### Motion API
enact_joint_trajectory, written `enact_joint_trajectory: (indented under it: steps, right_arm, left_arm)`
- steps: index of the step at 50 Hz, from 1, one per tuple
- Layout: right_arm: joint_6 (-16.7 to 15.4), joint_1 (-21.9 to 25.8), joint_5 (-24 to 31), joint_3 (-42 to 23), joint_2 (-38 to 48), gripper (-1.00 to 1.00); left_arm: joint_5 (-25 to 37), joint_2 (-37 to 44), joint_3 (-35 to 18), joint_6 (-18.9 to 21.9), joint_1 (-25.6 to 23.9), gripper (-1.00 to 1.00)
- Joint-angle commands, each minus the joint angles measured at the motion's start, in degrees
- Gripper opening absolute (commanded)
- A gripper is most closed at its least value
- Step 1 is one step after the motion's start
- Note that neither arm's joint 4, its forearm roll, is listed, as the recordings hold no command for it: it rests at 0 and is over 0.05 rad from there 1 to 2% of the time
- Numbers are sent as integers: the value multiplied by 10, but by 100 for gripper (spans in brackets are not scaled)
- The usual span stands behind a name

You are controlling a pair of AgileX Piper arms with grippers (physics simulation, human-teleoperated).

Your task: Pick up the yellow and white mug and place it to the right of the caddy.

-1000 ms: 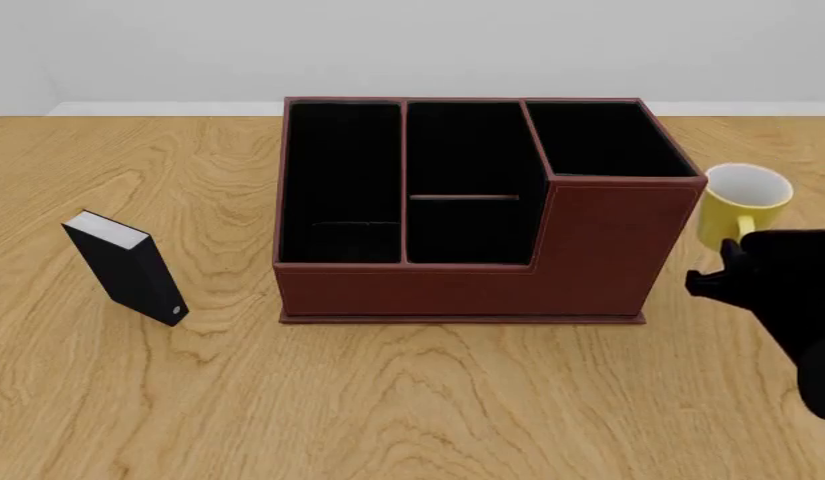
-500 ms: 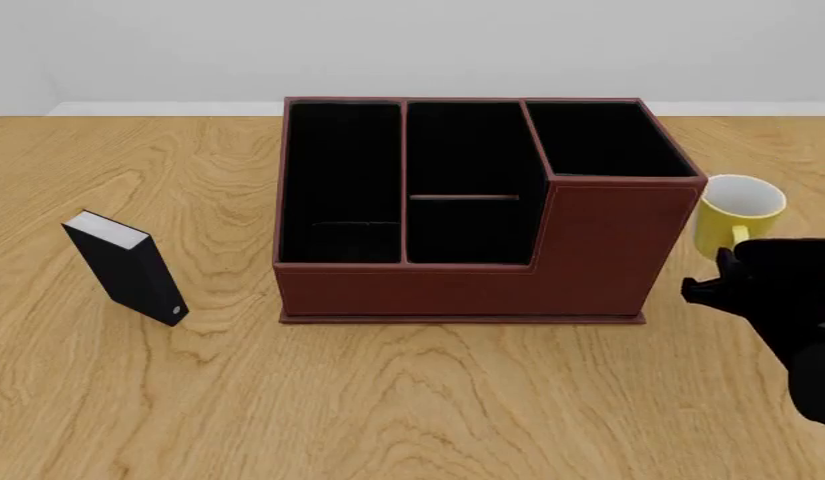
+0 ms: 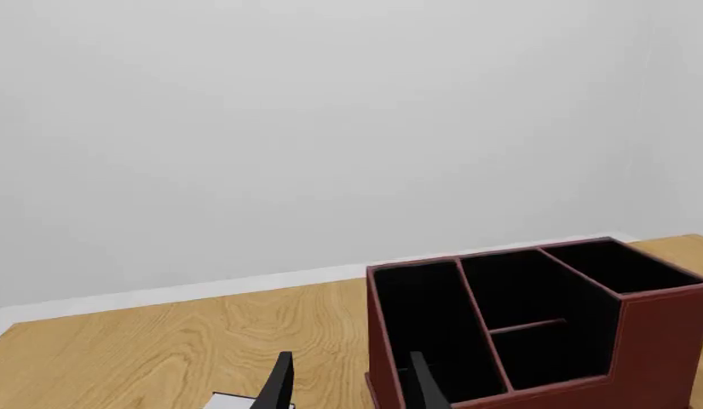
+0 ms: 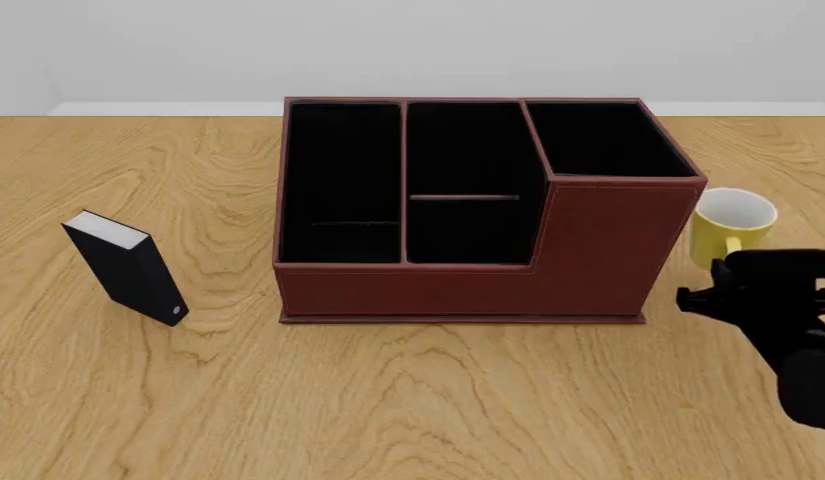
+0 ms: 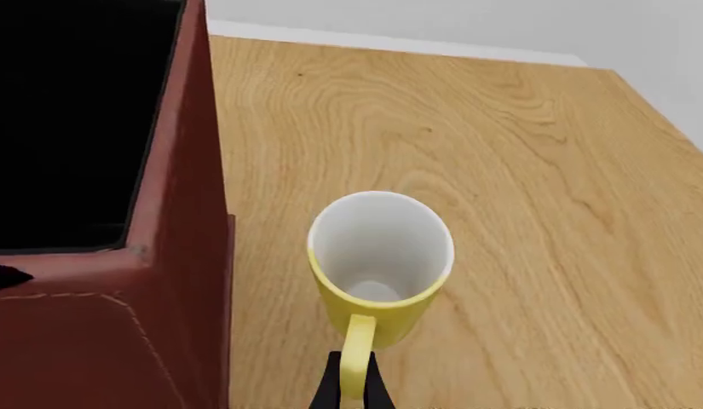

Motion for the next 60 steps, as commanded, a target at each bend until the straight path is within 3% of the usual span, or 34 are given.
enact_joint_trajectory:
  steps: [1,60]
  right_arm:
    - [3,-2,-20,-3,26,-100]
    - [-17,-17,-87,-15,143,-100]
  left_arm:
    - [0,0,1,1,0,100]
    - [0,1,2,4,-6,100]
